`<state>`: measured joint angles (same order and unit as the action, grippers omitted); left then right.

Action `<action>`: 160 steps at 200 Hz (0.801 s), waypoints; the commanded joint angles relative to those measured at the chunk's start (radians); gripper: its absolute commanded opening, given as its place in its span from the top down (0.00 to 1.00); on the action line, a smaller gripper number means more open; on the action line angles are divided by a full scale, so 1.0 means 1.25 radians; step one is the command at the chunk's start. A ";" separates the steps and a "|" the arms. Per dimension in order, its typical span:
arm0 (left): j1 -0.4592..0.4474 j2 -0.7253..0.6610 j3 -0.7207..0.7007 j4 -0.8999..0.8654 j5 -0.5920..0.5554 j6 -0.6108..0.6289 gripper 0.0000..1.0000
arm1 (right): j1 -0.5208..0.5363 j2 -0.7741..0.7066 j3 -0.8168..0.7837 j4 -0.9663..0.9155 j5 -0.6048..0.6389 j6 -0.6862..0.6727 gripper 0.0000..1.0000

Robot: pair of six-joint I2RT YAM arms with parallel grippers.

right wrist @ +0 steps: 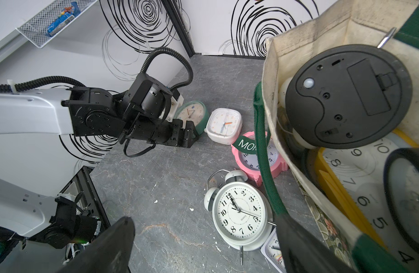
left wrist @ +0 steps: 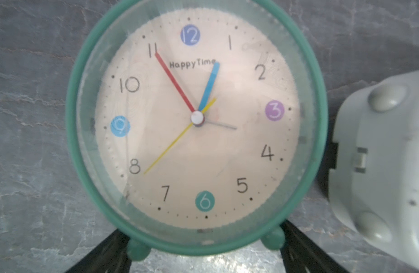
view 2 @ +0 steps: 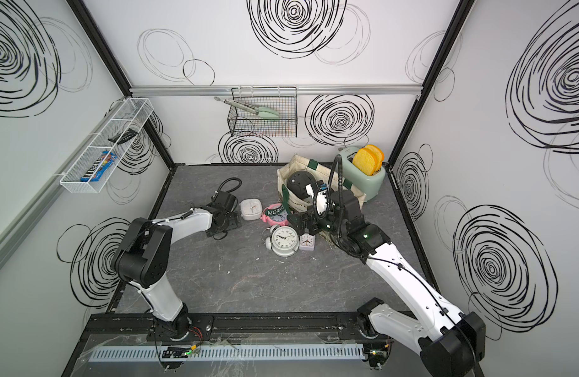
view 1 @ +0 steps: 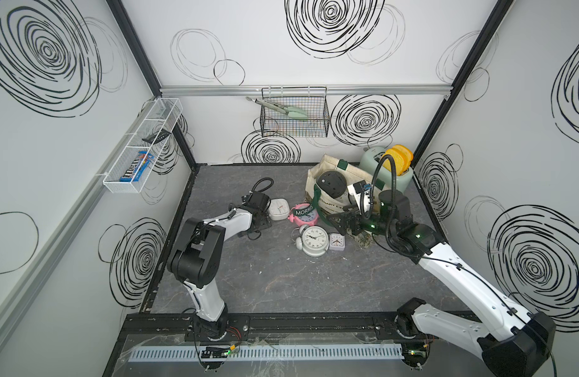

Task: Put the alarm clock into the canvas bag
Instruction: Pick up the alarm from the center of the board.

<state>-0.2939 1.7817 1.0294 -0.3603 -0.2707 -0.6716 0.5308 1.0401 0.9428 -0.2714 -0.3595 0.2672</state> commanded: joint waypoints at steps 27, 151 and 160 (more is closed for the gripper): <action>0.001 0.024 0.021 0.007 -0.049 -0.049 0.04 | 0.003 -0.016 -0.012 0.015 -0.013 -0.010 0.03; -0.003 0.025 -0.020 0.090 -0.081 -0.020 0.13 | 0.002 -0.009 -0.011 0.008 -0.009 -0.009 0.03; -0.003 0.024 -0.024 0.096 -0.085 -0.020 0.16 | 0.002 -0.006 -0.011 0.008 -0.008 -0.010 0.03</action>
<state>-0.2939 1.8011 1.0210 -0.2852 -0.3450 -0.7029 0.5308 1.0397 0.9329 -0.2718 -0.3687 0.2668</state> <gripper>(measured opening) 0.869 0.975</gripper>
